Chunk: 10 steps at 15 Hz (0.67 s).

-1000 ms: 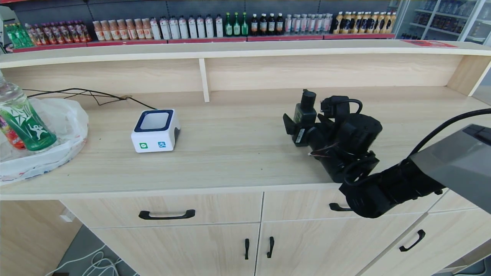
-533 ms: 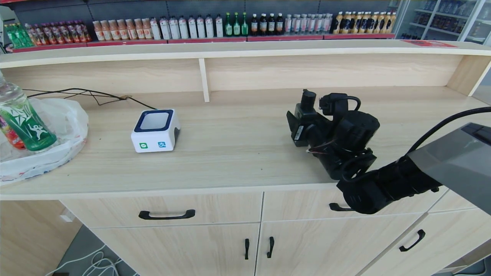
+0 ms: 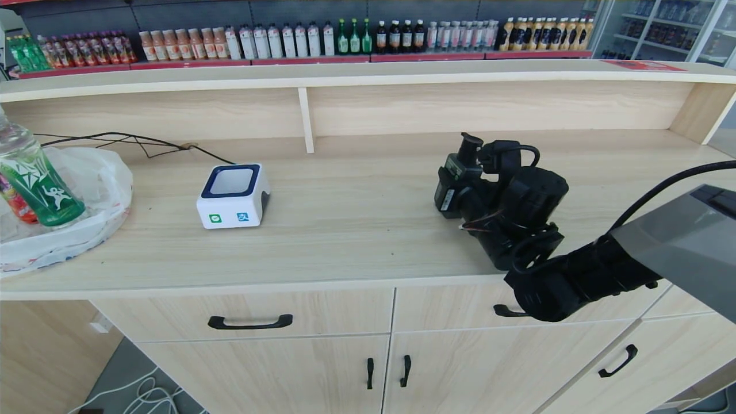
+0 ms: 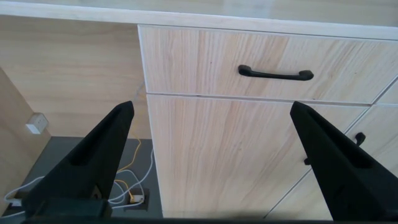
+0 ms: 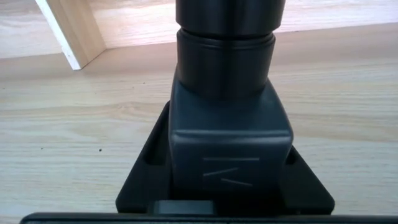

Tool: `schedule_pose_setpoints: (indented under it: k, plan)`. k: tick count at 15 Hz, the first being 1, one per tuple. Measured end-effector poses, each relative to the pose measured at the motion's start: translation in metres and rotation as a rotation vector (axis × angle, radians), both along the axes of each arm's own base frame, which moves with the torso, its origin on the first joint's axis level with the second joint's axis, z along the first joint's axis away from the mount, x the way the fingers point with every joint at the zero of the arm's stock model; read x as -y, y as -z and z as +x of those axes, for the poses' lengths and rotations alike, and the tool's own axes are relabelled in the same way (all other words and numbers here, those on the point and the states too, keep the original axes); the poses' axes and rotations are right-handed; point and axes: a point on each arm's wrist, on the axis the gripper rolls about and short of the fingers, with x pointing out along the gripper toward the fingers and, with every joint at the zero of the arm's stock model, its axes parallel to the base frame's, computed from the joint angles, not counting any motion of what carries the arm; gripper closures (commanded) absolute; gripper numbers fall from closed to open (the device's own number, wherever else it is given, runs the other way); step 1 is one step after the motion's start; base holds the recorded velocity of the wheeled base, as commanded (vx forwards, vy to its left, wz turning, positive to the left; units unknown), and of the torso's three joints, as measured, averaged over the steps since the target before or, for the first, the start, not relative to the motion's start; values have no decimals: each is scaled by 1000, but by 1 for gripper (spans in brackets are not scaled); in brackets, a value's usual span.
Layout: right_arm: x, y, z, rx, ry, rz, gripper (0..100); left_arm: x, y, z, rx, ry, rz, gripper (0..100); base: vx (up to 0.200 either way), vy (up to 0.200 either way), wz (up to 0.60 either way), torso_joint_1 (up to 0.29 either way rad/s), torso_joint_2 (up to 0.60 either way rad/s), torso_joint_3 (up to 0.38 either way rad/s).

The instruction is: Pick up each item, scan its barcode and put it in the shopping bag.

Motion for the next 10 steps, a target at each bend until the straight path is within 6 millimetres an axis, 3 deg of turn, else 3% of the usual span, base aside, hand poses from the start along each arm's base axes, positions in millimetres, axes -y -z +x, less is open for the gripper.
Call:
schedule_pose_setpoints:
  k: [10]
  plan:
    - [-4, 8, -2, -19, -13, -12, 100, 0, 0, 0, 0, 0, 0, 0, 0, 0, 0, 0, 0, 0]
